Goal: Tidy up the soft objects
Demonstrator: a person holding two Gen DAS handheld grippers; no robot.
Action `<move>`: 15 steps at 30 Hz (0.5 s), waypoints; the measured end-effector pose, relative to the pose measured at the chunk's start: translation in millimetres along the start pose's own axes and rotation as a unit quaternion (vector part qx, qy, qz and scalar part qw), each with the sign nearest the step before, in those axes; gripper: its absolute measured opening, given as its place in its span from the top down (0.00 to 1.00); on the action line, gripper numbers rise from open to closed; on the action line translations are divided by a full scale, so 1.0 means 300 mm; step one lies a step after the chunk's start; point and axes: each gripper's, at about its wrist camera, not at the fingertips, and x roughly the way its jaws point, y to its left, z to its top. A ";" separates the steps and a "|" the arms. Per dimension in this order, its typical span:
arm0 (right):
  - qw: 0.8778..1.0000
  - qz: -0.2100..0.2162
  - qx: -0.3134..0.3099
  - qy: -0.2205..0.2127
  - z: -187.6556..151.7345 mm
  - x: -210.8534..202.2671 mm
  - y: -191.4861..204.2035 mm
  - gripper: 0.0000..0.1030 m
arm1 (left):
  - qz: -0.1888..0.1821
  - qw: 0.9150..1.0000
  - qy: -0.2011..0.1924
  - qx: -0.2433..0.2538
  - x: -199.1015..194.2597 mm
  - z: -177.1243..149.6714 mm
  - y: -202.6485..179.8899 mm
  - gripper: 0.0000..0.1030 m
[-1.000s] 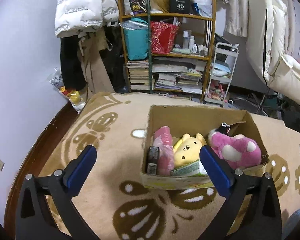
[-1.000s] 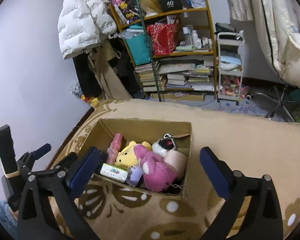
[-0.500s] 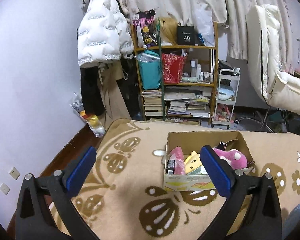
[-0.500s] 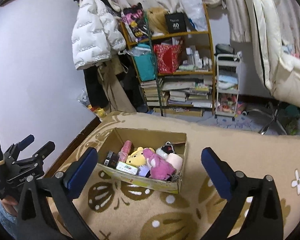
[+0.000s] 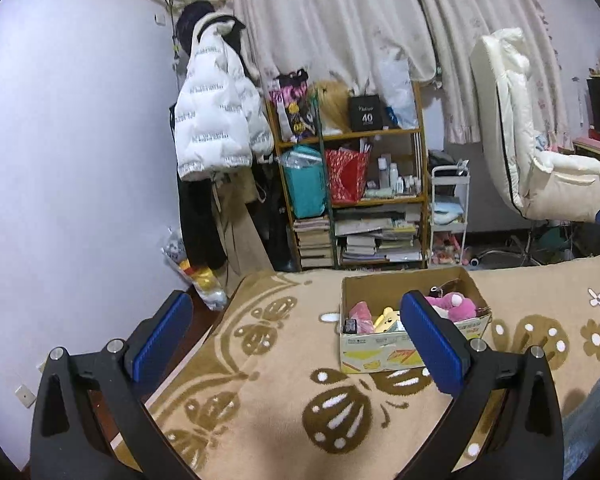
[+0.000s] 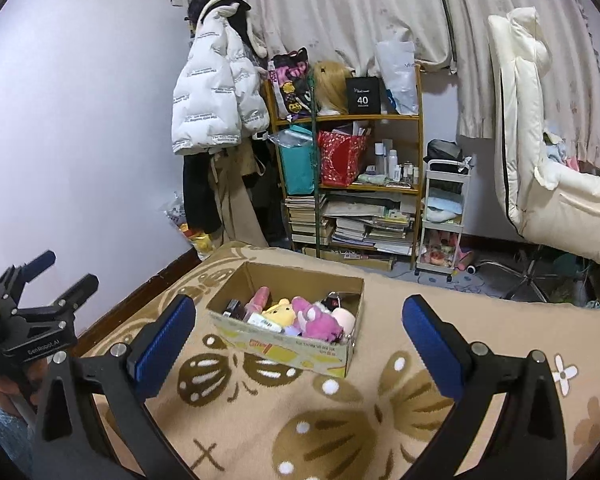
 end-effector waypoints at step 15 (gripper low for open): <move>0.999 -0.009 -0.009 -0.050 -0.179 -0.130 0.095 0.00 | -0.013 0.999 -0.033 -0.016 -0.156 -0.162 0.005 0.01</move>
